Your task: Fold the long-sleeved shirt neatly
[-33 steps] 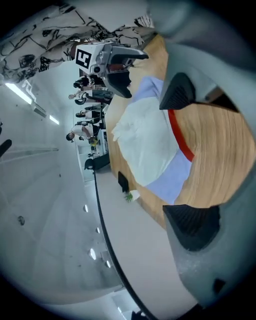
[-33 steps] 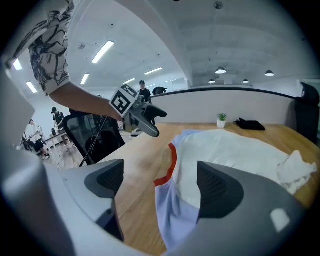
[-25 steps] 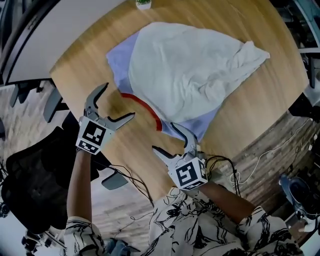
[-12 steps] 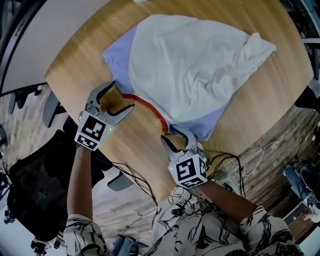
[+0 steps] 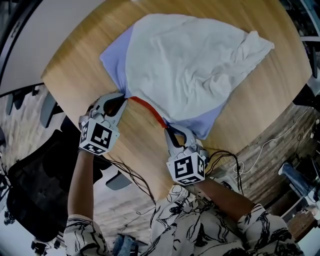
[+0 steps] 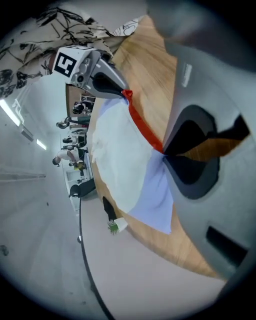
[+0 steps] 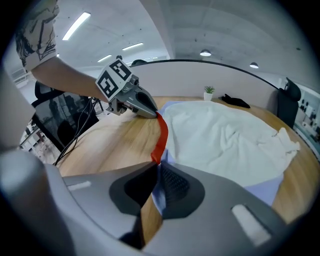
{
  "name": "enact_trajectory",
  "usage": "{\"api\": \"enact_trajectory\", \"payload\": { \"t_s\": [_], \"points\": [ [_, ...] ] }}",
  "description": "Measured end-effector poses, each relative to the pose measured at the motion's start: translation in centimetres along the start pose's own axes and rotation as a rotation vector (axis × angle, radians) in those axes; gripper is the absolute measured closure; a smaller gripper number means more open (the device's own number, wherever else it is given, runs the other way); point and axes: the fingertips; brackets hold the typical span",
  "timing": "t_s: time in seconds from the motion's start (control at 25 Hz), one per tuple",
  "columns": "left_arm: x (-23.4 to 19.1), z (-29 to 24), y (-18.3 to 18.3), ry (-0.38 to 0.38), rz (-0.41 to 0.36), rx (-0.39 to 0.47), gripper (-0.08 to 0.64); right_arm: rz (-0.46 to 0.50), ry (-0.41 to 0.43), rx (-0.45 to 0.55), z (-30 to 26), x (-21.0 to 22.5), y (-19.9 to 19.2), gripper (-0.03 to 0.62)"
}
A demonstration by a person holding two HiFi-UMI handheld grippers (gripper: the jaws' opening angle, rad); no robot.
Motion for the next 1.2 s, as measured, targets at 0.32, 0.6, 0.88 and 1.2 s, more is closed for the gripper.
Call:
{"api": "enact_trajectory", "payload": {
  "t_s": [0.32,0.6,0.88,1.2],
  "points": [
    [-2.1,3.5,4.4,0.111,0.100,0.115,0.538,0.007,0.027,0.111,3.6,1.8,2.9,0.558],
    [-3.5,8.6,11.6,0.235,0.089,0.223,0.538,0.052,-0.033,0.286,10.5,5.8,9.6,0.558],
    [-4.8,15.3,23.1,0.366,0.072,0.415,0.540,0.047,-0.108,0.518,21.2,10.6,18.9,0.558],
    [-5.0,23.0,34.3,0.491,0.049,0.567,0.538,0.198,-0.124,0.624,31.7,14.0,25.9,0.558]
  ]
}}
Point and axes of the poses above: the fingertips, and each gripper's own axes: z backward along the fingers, x to its right, y out of its top, and after that the axes turned 2 degrees about y, right-handed
